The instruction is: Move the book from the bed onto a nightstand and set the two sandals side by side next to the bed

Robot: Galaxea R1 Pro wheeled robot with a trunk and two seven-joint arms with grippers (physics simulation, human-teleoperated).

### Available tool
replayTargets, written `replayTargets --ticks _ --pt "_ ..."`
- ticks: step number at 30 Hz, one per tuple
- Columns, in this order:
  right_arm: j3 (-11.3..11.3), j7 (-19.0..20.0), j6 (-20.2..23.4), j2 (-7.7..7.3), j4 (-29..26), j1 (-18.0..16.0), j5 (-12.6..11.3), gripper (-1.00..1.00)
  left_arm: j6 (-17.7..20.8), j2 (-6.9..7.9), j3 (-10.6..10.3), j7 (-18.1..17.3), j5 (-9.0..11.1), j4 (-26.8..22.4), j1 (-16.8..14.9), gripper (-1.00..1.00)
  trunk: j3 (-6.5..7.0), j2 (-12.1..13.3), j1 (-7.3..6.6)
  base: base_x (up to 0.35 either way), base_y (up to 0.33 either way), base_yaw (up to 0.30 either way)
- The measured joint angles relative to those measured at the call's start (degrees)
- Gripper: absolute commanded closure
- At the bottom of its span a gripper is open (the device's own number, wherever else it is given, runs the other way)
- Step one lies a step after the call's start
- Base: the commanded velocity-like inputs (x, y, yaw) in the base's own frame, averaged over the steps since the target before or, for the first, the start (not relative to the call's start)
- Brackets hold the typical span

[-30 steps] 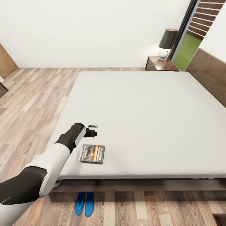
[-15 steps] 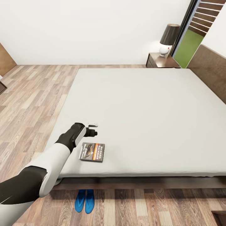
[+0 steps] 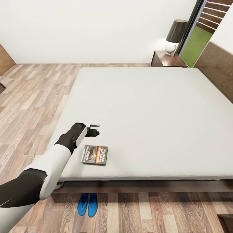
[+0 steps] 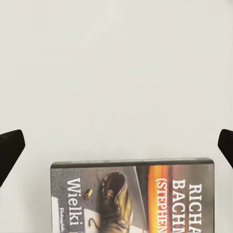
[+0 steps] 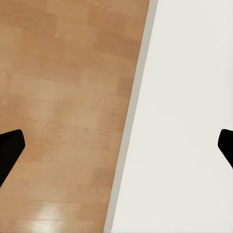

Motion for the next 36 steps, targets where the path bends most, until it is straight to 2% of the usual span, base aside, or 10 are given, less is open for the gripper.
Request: replayTargets --ticks 15,36 --pt "-0.03 0.02 0.06 0.08 0.00 0.00 0.01 -1.00 -0.09 0.66 0.13 0.00 0.19 -0.06 -0.67 -1.00 -1.34 0.00 0.00 0.000 0.000 0.000" --pt "-0.06 0.04 0.01 0.11 0.00 0.00 0.08 -1.00 -0.32 0.69 0.08 0.03 0.14 0.00 -0.65 -1.00 -2.18 0.00 0.00 0.000 0.000 0.000"
